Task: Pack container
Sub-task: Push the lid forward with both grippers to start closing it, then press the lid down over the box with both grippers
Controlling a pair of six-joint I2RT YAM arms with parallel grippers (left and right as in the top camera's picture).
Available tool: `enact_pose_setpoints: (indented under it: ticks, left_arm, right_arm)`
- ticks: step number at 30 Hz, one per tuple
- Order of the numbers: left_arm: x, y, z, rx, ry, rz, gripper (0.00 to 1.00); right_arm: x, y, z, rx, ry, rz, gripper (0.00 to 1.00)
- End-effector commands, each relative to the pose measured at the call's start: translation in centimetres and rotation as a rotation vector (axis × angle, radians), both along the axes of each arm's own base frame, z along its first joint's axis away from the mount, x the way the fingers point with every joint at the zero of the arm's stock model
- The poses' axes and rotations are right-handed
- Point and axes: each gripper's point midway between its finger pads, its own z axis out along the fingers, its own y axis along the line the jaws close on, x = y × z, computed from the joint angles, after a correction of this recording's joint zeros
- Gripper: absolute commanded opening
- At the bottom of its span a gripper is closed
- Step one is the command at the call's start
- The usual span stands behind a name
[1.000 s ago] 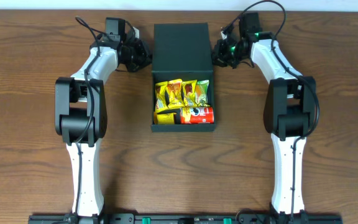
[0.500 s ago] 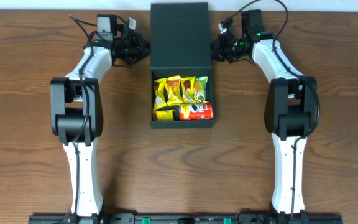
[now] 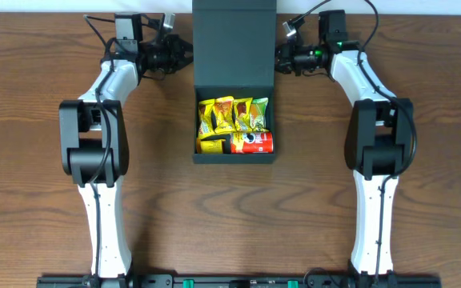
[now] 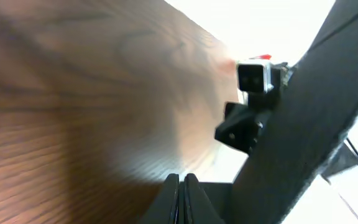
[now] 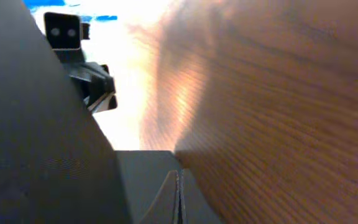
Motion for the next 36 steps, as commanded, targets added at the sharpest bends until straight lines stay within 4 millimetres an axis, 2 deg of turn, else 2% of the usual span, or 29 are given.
enact_pose_setpoints:
  ticks: [1, 9, 16, 18, 27, 36]
  left_arm:
    - [-1.1, -0.3, 1.4, -0.081, -0.061, -0.105, 0.06]
    - [-1.3, 0.6, 3.9, -0.156, -0.158, -0.172, 0.06]
    - [-2.7, 0.6, 7.5, -0.228, -0.308, -0.314, 0.06]
    - [-2.5, 0.6, 8.2, -0.228, -0.324, -0.315, 0.06]
    - [-2.6, 0.6, 11.0, -0.227, -0.395, -0.322, 0.06]
    - [-4.1, 0.0, 14.1, -0.256, -0.357, -0.332, 0.06]
  right_arm:
    - [-0.6, 0.0, 1.3, 0.092, -0.047, 0.068, 0.02]
    - [-1.0, 0.6, 4.4, 0.218, -0.188, 0.174, 0.01]
    - [-1.5, 0.8, 7.2, 0.302, -0.291, 0.262, 0.01]
    - [-1.8, 0.8, 7.9, 0.325, -0.317, 0.294, 0.01]
    - [-1.1, 0.9, 9.4, 0.329, -0.298, 0.290, 0.02]
    - [-1.6, 2.6, 13.2, 0.346, -0.200, 0.305, 0.02]
